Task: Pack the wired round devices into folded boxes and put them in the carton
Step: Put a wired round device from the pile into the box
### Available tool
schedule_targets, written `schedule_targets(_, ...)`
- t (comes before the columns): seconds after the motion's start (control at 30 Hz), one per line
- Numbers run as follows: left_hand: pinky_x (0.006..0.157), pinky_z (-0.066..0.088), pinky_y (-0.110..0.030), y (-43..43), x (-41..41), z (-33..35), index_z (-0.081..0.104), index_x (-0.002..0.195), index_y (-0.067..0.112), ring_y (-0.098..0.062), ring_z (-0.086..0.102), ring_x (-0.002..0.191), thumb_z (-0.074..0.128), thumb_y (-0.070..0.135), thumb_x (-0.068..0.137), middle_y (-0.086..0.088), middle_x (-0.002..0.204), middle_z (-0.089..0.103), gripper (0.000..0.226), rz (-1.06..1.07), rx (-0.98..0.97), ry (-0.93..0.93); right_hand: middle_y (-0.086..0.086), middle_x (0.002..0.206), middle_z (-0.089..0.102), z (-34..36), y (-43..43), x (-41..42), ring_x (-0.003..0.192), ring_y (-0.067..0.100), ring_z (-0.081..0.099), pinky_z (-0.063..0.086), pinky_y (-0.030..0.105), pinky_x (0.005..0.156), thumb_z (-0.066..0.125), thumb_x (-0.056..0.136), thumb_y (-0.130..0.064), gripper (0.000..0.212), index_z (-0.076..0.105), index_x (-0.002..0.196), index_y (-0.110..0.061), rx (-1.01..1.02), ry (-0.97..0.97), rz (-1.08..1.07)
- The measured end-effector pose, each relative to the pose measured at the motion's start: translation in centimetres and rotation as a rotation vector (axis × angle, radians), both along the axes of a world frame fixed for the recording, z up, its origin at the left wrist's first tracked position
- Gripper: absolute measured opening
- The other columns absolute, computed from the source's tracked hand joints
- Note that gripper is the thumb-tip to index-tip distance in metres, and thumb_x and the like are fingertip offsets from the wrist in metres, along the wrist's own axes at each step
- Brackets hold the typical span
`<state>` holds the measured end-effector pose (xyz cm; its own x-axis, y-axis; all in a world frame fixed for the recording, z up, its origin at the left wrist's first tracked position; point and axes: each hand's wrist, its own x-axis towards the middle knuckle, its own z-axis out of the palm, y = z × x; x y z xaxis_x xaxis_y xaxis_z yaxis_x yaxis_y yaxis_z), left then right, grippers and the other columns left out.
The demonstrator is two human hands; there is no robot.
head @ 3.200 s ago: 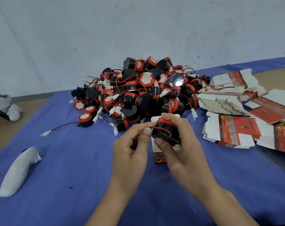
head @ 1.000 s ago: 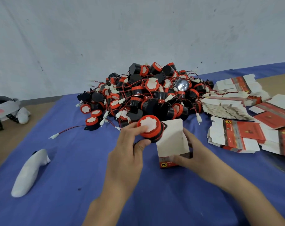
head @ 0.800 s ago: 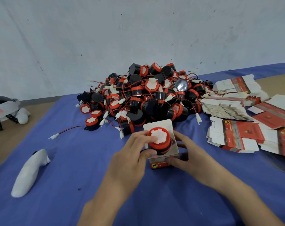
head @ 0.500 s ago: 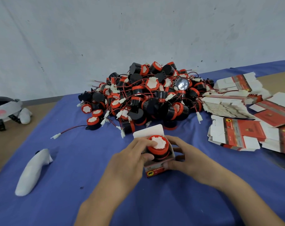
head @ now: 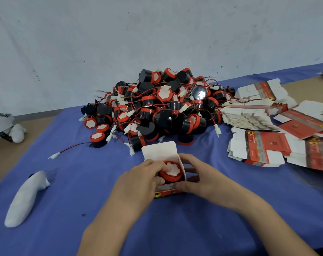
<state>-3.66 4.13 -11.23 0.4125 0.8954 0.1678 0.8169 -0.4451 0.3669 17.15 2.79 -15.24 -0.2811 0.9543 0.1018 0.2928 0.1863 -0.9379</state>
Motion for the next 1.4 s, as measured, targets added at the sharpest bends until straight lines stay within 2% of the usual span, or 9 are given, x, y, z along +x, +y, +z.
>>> schedule_targets(0.2,0.065,0.046,-0.025,0.2,0.4,0.5,0.045,0.098,0.045,0.002,0.053,0.080,0.053,0.019,0.096,0.021,0.090,0.058,0.027,0.027,0.041,0.124,-0.027,0.113,0.067,-0.1,-0.2,-1.4,0.105,-0.006,0.065,0.055,0.022,0.090,0.053,0.085,-0.070,0.044,0.050,0.124,-0.049,0.027,0.047,-0.147)
schedule_targets(0.37,0.058,0.033,-0.017,-0.1,0.6,0.6,0.040,0.093,0.046,0.009,0.041,0.072,0.050,0.014,0.095,0.019,0.082,0.052,0.034,0.064,0.034,0.179,-0.022,0.108,0.068,-1.2,0.1,-3.3,0.102,-0.004,0.064,0.051,0.019,0.083,0.052,0.101,-0.048,0.022,0.048,0.121,-0.040,0.044,0.021,-0.235)
schedule_targets(0.57,0.068,0.047,-0.024,-0.2,1.2,0.1,0.050,0.103,0.050,-0.005,0.056,0.087,0.051,0.020,0.097,0.017,0.092,0.058,0.031,0.104,0.060,0.140,-0.019,0.104,0.070,-1.1,0.7,-3.3,0.096,-0.003,0.065,0.050,0.015,0.076,0.052,0.104,-0.035,0.013,0.049,0.117,-0.036,-0.031,0.060,-0.238)
schedule_targets(0.7,0.072,0.053,-0.029,-0.7,1.1,-1.4,0.047,0.122,0.055,-0.002,0.060,0.093,0.050,0.018,0.099,0.025,0.097,0.054,0.044,0.074,0.078,0.004,-0.030,0.103,0.067,-1.1,0.9,-2.8,0.096,-0.011,0.063,0.046,0.005,0.071,0.053,0.103,-0.033,0.014,0.050,0.115,-0.039,-0.034,0.073,-0.249)
schedule_targets(0.83,0.071,0.052,-0.019,-0.8,1.5,-1.1,0.059,0.108,0.047,-0.002,0.062,0.087,0.053,0.026,0.100,0.021,0.109,0.045,0.023,0.047,0.104,-0.209,-0.024,0.104,0.067,-1.2,1.1,-2.5,0.094,-0.011,0.062,0.045,0.005,0.070,0.052,0.103,-0.031,0.016,0.050,0.119,-0.037,-0.052,0.079,-0.264)
schedule_targets(0.93,0.068,0.042,-0.004,-0.9,1.7,-0.8,0.060,0.092,0.048,0.006,0.060,0.086,0.065,0.020,0.093,0.020,0.097,0.058,0.028,0.054,0.066,-0.523,-0.019,0.116,0.064,-1.1,1.0,-2.6,0.100,-0.004,0.062,0.052,0.018,0.081,0.049,0.104,-0.034,0.020,0.046,0.124,-0.039,-0.049,0.052,-0.289)
schedule_targets(1.13,0.066,0.049,-0.008,-1.1,2.9,0.2,0.068,0.101,0.034,0.000,0.068,0.078,0.068,0.012,0.090,0.018,0.090,0.075,0.024,-0.037,-0.092,-0.852,-0.007,0.125,0.059,-0.8,0.5,-3.2,0.111,0.011,0.059,0.051,0.038,0.096,0.047,0.106,-0.035,0.025,0.044,0.130,-0.033,-0.005,0.010,-0.342)
schedule_targets(1.23,0.065,0.051,-0.014,-0.7,2.9,0.3,0.064,0.110,0.037,0.000,0.064,0.068,0.059,0.030,0.089,0.012,0.086,0.076,0.022,-0.089,-0.084,-0.811,-0.006,0.124,0.060,-0.8,0.3,-3.3,0.112,0.013,0.059,0.050,0.041,0.097,0.048,0.106,-0.036,0.025,0.045,0.130,-0.031,0.012,0.013,-0.364)
schedule_targets(1.4,0.064,0.045,-0.016,1.1,0.7,-0.5,0.042,0.129,0.057,0.001,0.060,0.075,0.043,0.039,0.100,0.028,0.083,0.067,0.034,-0.042,0.104,-0.327,-0.011,0.125,0.059,-0.9,0.3,-3.1,0.115,0.007,0.057,0.050,0.036,0.098,0.047,0.106,-0.035,0.024,0.044,0.130,-0.034,0.021,0.008,-0.363)
